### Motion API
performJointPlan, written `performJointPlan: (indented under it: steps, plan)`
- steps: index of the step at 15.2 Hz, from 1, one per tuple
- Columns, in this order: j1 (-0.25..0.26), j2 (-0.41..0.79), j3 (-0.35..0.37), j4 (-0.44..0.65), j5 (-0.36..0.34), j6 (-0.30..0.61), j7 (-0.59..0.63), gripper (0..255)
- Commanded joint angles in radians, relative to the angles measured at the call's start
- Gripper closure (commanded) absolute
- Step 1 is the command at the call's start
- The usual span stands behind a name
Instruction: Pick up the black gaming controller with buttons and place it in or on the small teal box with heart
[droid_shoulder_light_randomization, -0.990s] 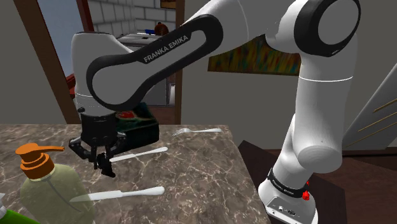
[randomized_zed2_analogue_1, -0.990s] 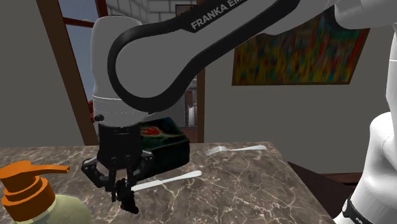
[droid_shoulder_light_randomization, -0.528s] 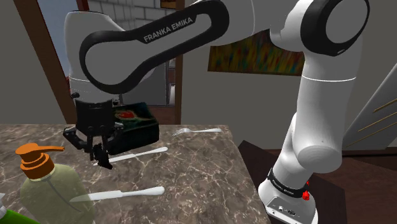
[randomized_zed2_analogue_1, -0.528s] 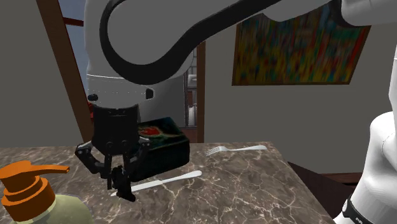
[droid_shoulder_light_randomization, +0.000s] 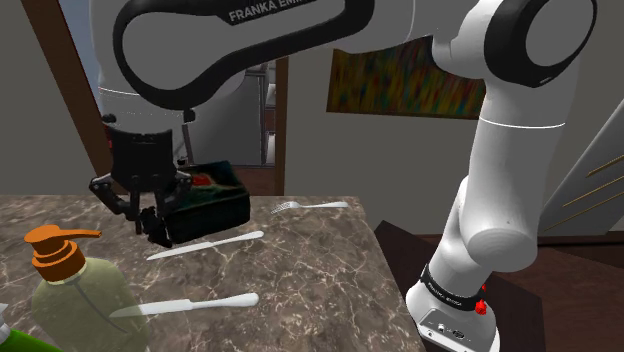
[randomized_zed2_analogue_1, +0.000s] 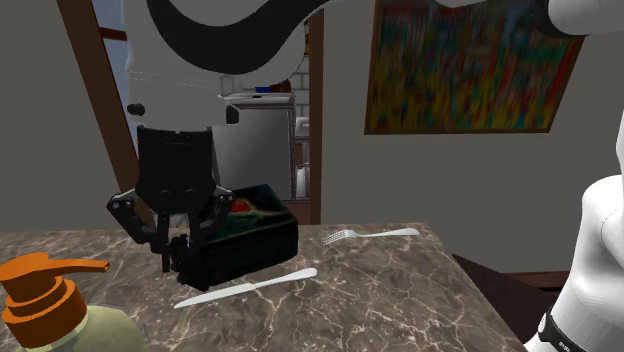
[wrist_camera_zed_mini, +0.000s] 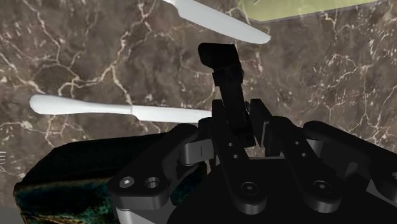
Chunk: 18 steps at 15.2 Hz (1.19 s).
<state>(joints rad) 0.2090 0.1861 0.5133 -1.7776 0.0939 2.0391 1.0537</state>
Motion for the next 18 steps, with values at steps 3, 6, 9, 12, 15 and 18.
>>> performJointPlan:
  steps: [3,6,9,12,15,18]
  plan:
    - [0.001,-0.007,0.001,0.045,0.001,-0.051,0.007,255]
    - [0.0,-0.012,0.002,0.079,0.002,-0.089,0.011,255]
    - [0.001,-0.015,0.003,0.116,0.002,-0.128,0.016,255]
    - [0.001,-0.016,0.003,0.155,0.001,-0.168,0.021,255]
    - [-0.029,-0.028,-0.014,0.147,0.014,-0.178,-0.028,255]
    - [-0.072,-0.038,-0.041,0.142,0.028,-0.193,-0.099,255]
